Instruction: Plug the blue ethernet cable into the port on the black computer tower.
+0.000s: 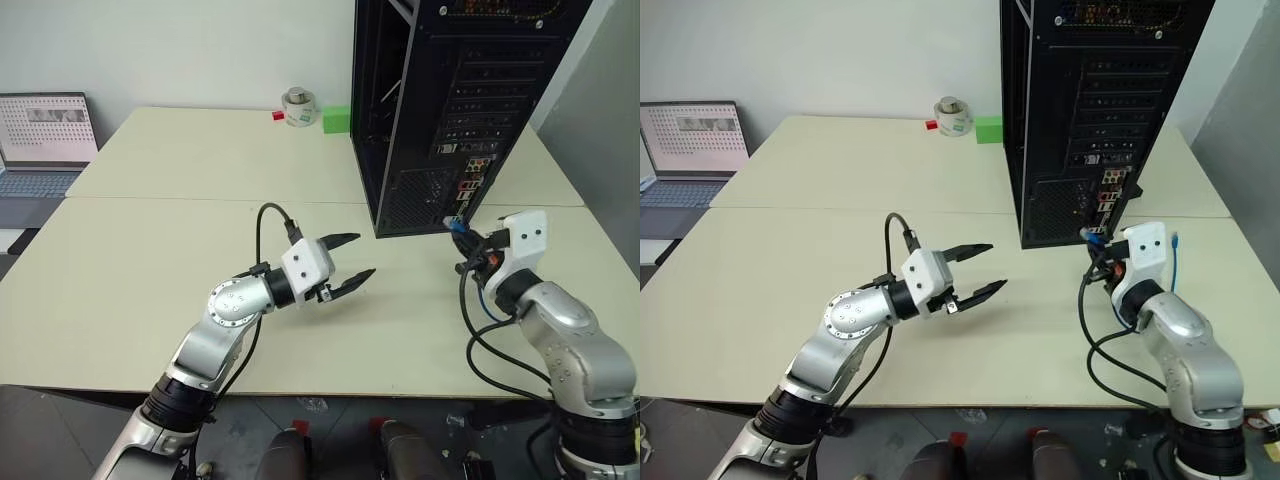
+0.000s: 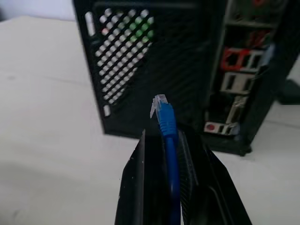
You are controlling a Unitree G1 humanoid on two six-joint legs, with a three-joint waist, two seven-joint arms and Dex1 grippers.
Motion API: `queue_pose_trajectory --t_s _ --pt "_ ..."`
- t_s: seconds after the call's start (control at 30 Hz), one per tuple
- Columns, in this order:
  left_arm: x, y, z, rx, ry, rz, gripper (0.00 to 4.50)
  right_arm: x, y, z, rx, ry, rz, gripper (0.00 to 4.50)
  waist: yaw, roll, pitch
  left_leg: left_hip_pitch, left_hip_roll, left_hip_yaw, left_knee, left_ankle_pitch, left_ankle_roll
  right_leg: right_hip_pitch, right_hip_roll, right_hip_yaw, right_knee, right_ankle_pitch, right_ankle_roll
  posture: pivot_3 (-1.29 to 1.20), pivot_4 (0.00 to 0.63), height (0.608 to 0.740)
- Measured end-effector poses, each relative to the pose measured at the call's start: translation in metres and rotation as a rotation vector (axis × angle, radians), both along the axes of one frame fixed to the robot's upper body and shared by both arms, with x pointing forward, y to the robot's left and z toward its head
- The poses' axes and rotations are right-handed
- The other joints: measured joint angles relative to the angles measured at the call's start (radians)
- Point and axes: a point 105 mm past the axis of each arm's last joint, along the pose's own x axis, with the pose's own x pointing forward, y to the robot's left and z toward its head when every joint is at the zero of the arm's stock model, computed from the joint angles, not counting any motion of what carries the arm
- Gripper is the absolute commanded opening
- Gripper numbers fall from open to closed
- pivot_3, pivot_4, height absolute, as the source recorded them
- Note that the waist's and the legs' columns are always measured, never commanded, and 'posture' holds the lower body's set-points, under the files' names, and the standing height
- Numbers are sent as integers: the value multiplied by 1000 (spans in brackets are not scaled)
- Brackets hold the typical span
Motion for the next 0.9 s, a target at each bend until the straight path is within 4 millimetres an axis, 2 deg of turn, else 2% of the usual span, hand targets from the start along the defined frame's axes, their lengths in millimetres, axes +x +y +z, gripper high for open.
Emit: queue_pose_trajectory --t_s 0.2,0.4,0.9 --pt "6 -9 0 -37 104 59 3175 12 17 5 73 -55 -122 15 3 0 0 0 0 0 0 0 0 0 0 0 0 0 0 0 150 740" --pt "11 -8 4 -62 127 108 3175 31 8 3 127 -67 -268 15 4 0 0 0 -1 0 0 0 -1 0 -1 0 0 0 0 0 150 740" --pt "9 -8 4 -15 87 109 3175 50 -4 7 164 -102 -395 15 3 0 0 0 -1 1 0 0 -1 0 -1 1 0 0 -1 0 150 740"
